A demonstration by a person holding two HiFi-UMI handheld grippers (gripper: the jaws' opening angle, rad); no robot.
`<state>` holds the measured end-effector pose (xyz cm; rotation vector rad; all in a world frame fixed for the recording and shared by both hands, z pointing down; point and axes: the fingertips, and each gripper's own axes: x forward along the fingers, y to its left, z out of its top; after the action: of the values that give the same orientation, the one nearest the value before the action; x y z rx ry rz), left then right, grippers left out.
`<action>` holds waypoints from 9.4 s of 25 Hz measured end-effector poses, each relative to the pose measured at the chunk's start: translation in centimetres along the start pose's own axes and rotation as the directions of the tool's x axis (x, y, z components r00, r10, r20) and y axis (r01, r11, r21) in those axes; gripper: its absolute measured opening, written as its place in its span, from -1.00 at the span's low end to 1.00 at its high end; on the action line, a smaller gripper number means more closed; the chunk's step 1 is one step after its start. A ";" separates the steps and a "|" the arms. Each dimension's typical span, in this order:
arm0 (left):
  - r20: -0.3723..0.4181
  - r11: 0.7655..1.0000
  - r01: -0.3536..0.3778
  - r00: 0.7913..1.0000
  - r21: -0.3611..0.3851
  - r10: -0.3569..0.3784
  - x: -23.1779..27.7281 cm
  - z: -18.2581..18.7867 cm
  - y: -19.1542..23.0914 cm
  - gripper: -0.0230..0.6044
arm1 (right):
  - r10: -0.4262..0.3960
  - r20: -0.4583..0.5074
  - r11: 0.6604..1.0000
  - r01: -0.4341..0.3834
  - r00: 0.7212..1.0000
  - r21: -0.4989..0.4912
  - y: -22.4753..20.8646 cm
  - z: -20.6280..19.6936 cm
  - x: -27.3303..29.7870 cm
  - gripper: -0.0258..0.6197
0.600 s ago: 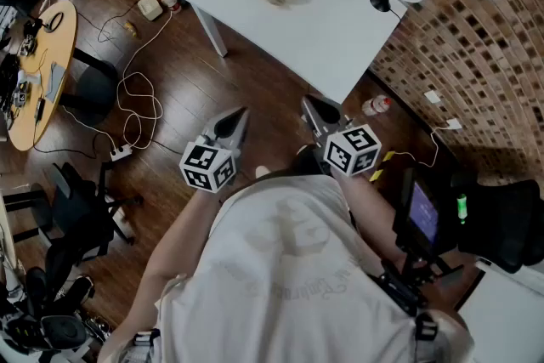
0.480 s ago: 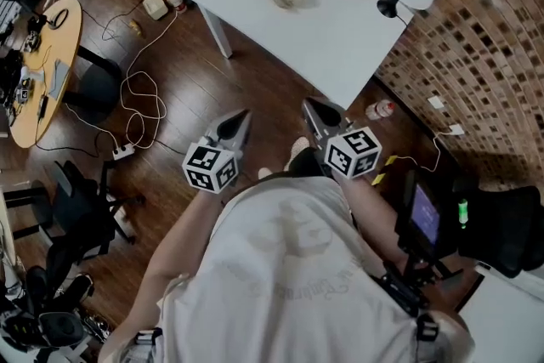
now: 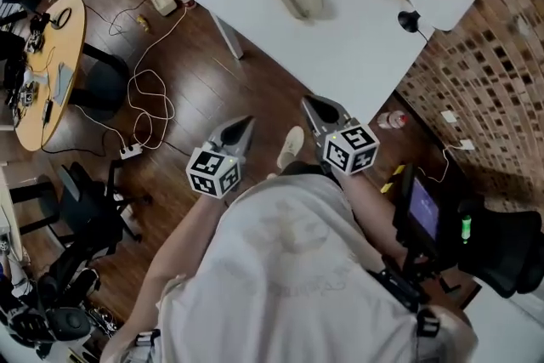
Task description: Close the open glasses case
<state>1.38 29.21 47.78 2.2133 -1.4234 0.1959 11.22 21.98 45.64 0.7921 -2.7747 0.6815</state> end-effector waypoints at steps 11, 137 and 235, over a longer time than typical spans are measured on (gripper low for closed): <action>-0.021 1.000 -0.014 1.000 0.009 0.015 9.7 6.6 4.9 -0.91 | 0.050 -0.043 0.999 -0.050 0.998 -0.005 -7.8 4.9 7.5 -0.90; -0.337 0.909 0.404 0.874 0.100 -0.351 29.5 17.1 19.3 -0.91 | -0.375 -0.369 0.890 0.219 0.850 -0.399 -32.0 7.5 27.0 -0.57; -0.406 0.866 0.478 0.827 0.148 -0.388 30.1 16.0 18.2 -0.91 | -0.181 -0.372 0.954 0.071 0.911 -0.292 -18.8 0.1 28.1 -0.90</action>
<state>-3.65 -8.95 51.29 2.4694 -0.6944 0.6136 -2.35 -5.04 60.71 0.6819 -2.3563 0.3704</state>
